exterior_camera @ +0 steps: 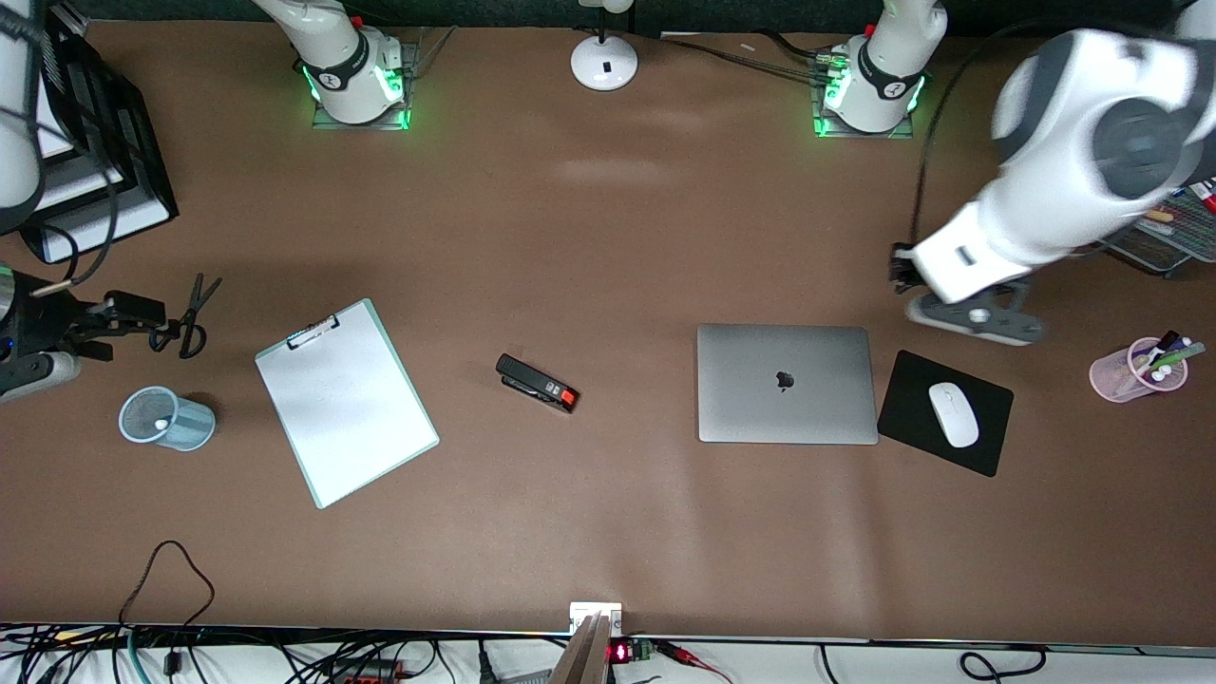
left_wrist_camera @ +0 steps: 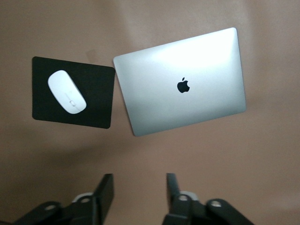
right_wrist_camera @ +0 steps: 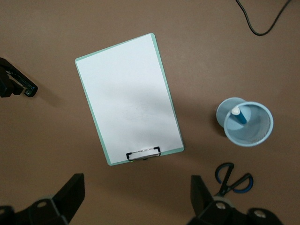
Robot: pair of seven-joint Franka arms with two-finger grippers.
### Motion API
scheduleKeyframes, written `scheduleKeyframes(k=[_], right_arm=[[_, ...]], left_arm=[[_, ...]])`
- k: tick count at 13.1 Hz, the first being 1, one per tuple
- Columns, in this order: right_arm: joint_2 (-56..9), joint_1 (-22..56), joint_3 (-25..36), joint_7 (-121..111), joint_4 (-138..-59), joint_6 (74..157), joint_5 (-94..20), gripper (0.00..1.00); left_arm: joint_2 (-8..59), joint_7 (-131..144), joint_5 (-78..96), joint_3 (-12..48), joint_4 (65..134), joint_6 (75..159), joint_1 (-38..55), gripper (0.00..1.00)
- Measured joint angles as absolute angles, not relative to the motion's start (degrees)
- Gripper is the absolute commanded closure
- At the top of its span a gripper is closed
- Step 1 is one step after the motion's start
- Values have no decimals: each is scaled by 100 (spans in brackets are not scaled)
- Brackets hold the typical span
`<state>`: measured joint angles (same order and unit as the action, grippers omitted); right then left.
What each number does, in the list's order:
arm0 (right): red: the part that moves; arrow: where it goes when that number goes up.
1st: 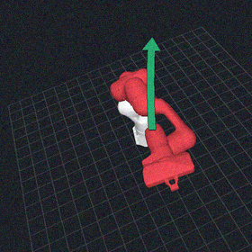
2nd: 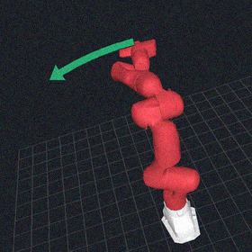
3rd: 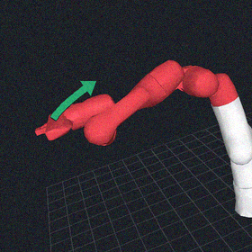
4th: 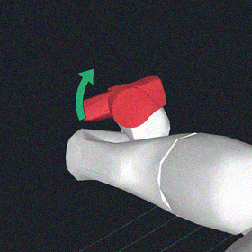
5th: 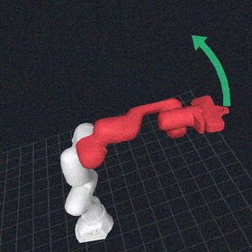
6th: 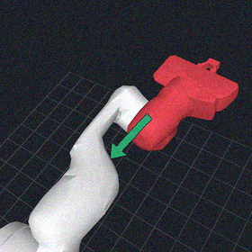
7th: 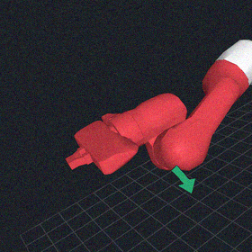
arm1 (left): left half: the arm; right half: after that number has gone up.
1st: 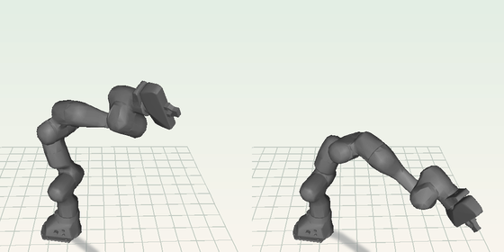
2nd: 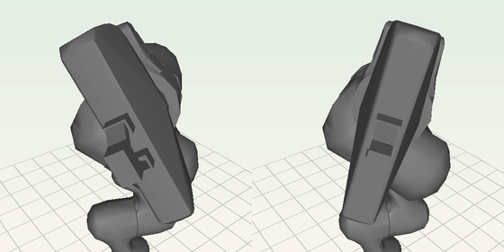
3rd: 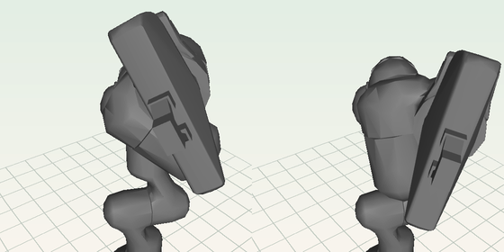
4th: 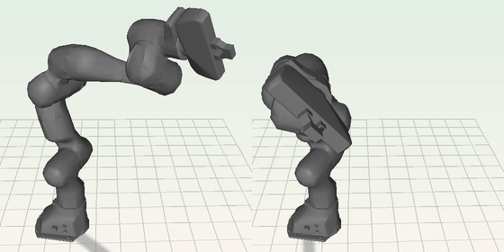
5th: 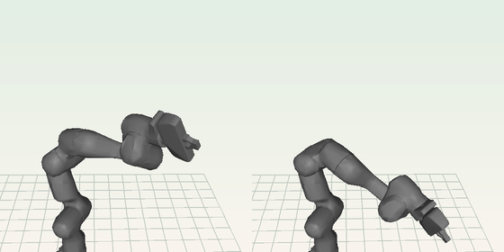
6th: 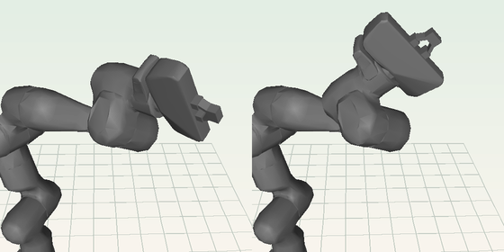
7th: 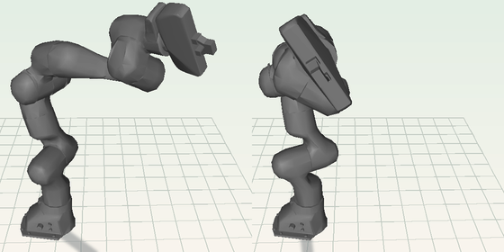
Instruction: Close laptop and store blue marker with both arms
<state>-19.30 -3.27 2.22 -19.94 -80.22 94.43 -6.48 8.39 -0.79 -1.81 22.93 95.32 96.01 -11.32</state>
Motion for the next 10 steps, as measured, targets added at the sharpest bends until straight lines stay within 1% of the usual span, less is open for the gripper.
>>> scheduleKeyframes(k=[4, 6, 8, 10], right_arm=[[-1541, -61, 222, -801, -8037, 8797, -453, 0], [-1322, 26, 222, -386, -8145, 8683, -415, 0], [-1066, 83, 222, -152, -8339, 8677, -310, 0], [-816, 177, 222, 36, -8536, 8677, -221, 0]], left_arm=[[833, -163, -132, 2261, 9003, 9001, -1235, 0], [771, -163, -134, 2234, 8871, 8890, -1236, 0], [589, -161, -136, 1999, 8850, 8884, -1198, 0], [401, -164, -132, 1503, 8862, 8839, -920, 0]])
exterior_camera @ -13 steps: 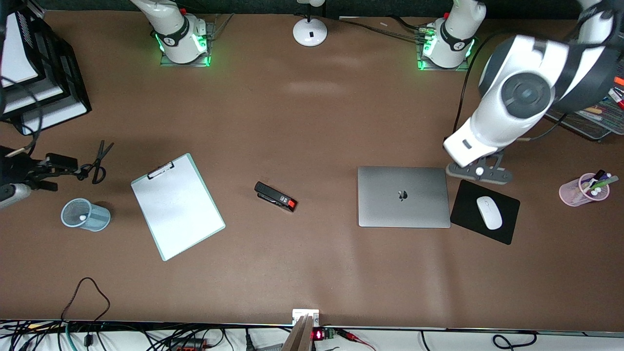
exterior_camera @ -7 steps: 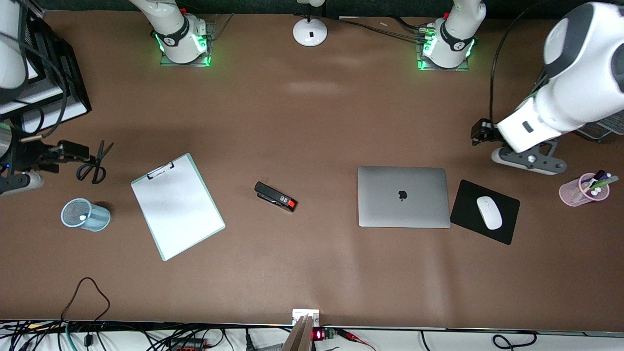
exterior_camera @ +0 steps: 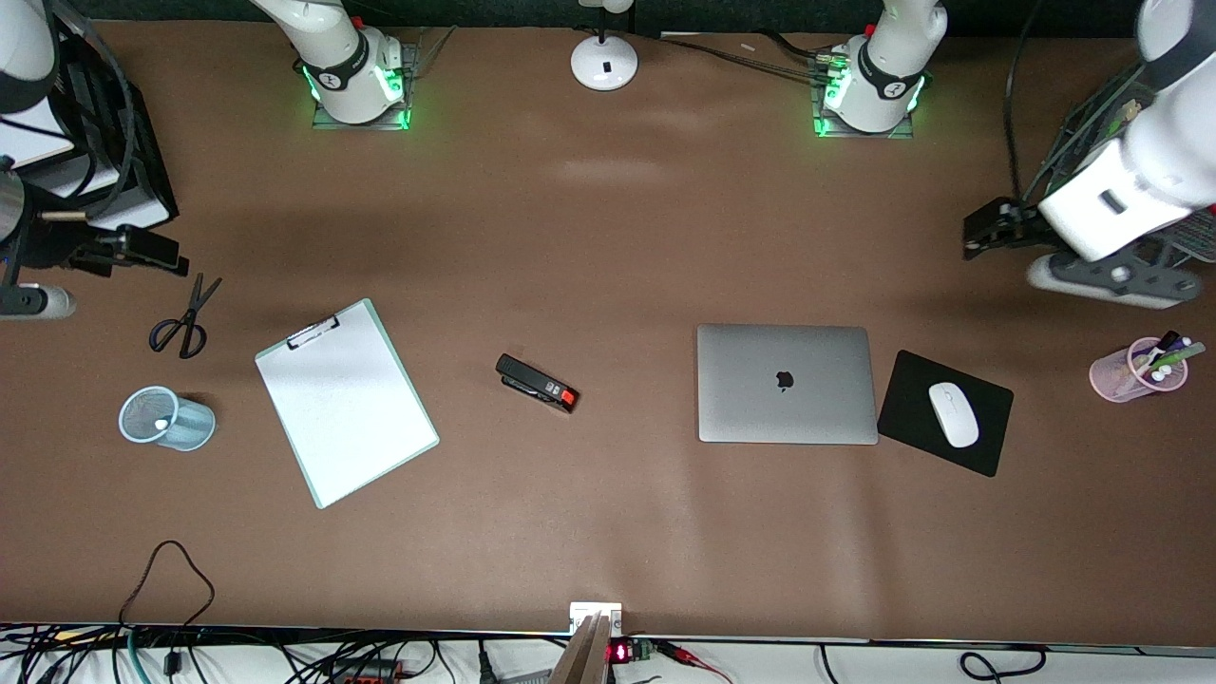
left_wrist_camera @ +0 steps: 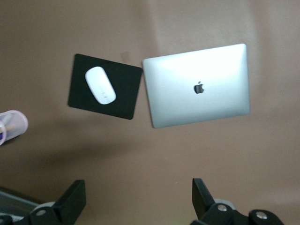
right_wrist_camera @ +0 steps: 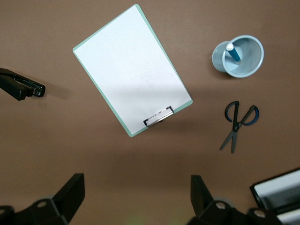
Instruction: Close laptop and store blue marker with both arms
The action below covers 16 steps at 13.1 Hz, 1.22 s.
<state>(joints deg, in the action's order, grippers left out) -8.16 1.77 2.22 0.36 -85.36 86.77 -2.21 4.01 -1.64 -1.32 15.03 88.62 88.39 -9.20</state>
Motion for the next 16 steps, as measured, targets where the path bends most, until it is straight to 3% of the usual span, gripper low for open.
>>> scheduleKeyframes(k=[2, 4, 8, 16], right_arm=[[-530, 283, 221, 195, -8767, 8695, -155, 0], [-187, 333, 221, 233, -9084, 8831, -131, 0], [432, 335, 222, 234, -9766, 9237, -124, 0], [558, 335, 224, 413, -9879, 9426, -124, 0]], left_arm=[[286, -157, -131, 858, 8934, 8857, -423, 0], [143, -156, -131, 619, 9285, 9199, -227, 0], [-253, -156, -131, 598, 10158, 9677, -152, 0], [-304, -153, -425, 962, 10128, 9645, -87, 0]])
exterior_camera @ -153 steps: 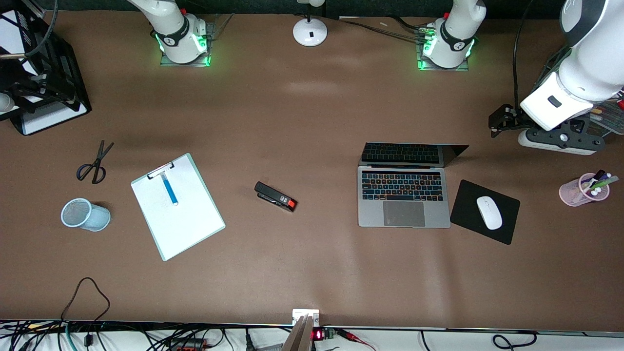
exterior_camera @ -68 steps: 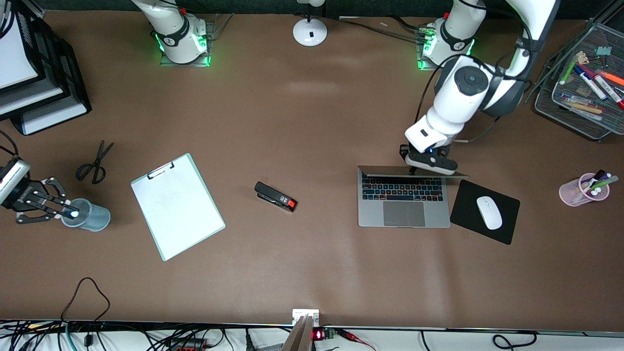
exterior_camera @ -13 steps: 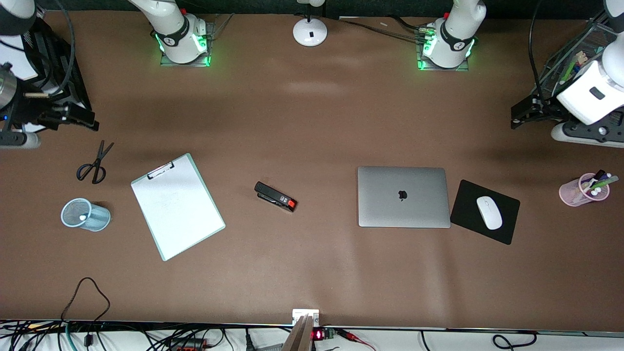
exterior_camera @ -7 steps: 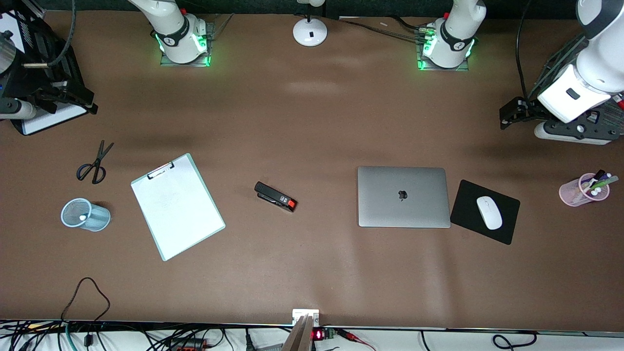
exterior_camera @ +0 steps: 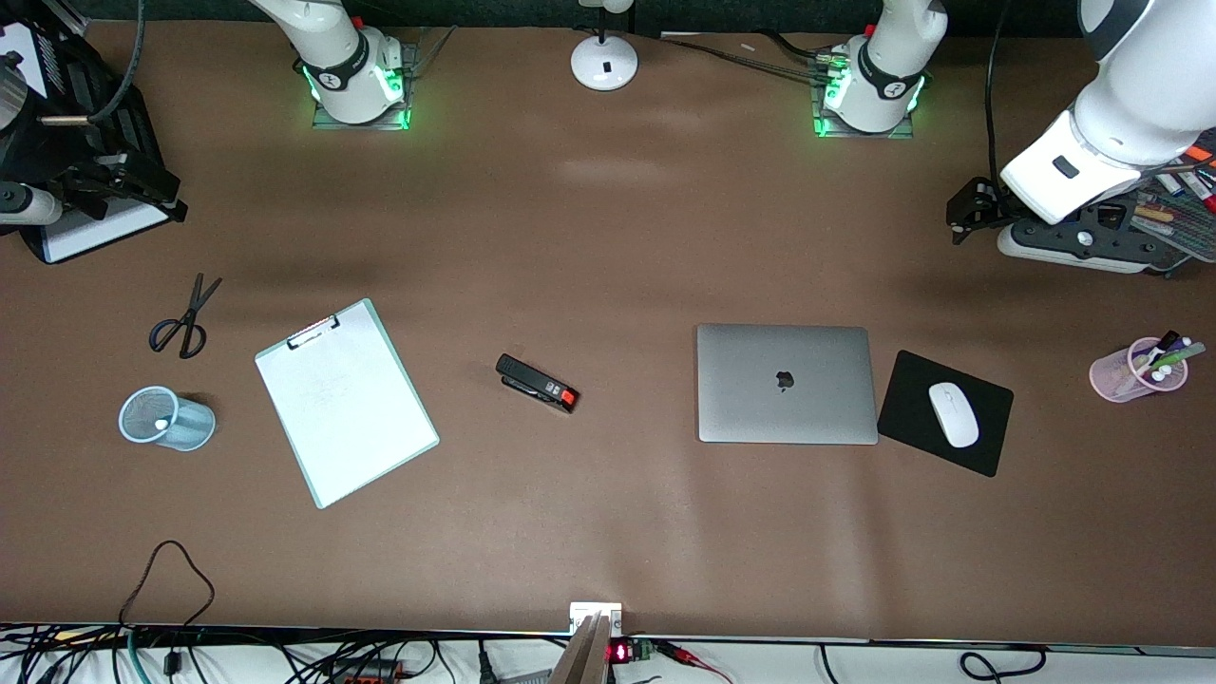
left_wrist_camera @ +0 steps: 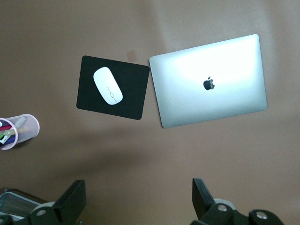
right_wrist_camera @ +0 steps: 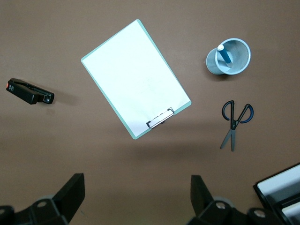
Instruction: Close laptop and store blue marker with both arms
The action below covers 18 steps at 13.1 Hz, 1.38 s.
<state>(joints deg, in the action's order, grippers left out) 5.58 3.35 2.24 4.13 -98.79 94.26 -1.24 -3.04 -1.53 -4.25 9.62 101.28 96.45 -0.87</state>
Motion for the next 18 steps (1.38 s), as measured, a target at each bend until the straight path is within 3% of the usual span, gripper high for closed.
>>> scheduleKeyframes(k=[18], right_arm=[[509, 399, 219, 470, -9855, 9463, -127, 0]], left_arm=[[-304, -153, -425, 960, 10033, 9579, -98, 0]])
